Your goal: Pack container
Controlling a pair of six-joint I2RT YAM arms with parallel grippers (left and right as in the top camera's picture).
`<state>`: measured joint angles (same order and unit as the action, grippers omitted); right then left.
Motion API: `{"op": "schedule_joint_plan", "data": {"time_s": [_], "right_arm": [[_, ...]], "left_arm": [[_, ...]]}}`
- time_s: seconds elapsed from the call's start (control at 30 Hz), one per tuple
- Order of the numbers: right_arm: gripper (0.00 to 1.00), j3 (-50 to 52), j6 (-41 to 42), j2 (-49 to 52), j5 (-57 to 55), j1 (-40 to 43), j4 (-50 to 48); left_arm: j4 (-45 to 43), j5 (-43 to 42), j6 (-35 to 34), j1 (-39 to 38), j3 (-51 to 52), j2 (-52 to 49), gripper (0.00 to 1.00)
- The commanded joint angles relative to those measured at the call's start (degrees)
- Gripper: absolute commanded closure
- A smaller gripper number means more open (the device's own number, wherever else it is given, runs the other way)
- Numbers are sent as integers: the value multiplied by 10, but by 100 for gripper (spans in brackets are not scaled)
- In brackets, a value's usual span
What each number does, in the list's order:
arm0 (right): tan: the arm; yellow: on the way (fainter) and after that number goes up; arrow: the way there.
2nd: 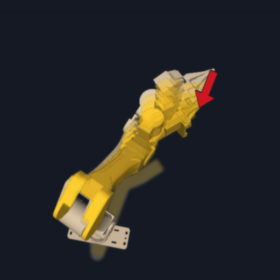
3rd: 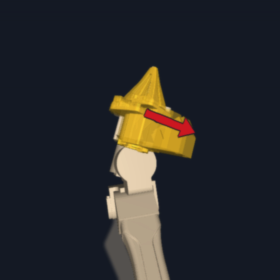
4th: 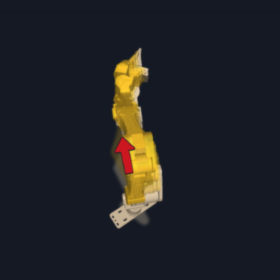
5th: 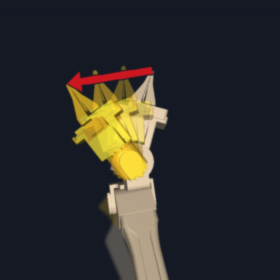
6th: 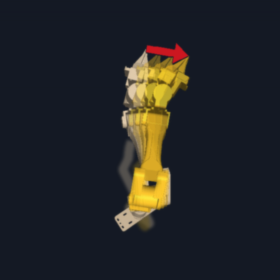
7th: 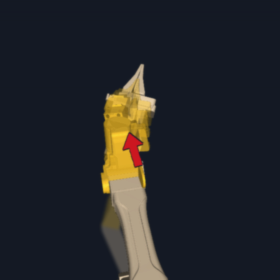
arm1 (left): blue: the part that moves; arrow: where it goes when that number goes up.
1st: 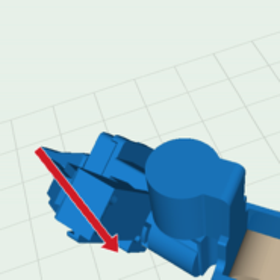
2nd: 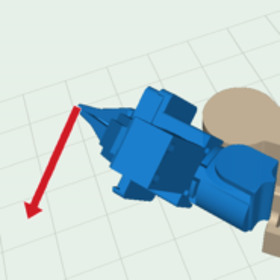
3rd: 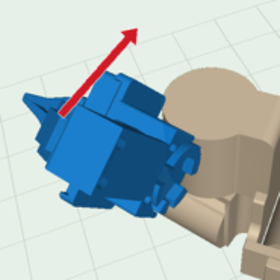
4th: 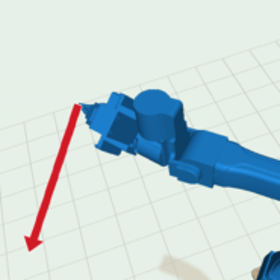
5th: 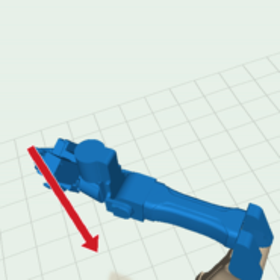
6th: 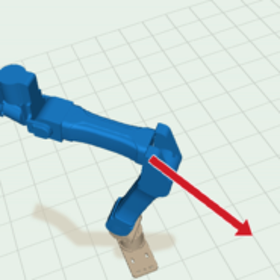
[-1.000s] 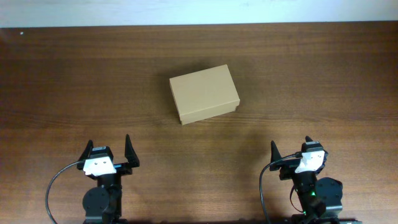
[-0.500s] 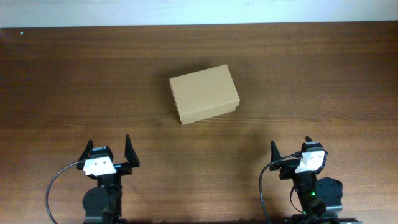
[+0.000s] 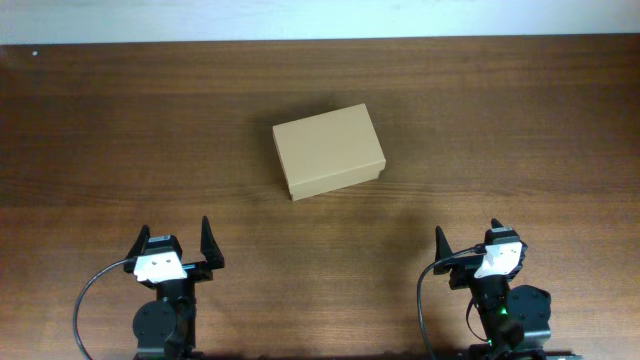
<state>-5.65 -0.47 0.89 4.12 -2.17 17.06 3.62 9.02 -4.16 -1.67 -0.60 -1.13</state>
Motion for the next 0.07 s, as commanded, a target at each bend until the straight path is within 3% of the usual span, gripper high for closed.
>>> {"op": "schedule_joint_plan", "data": {"time_s": [0.0, 0.03], "right_arm": [[1, 5, -4, -7, 2, 4, -1], [1, 5, -4, -7, 2, 4, -1]], "left_arm": [[3, -4, -1, 3, 0, 1, 0], [3, -4, -1, 3, 0, 1, 0]]}}
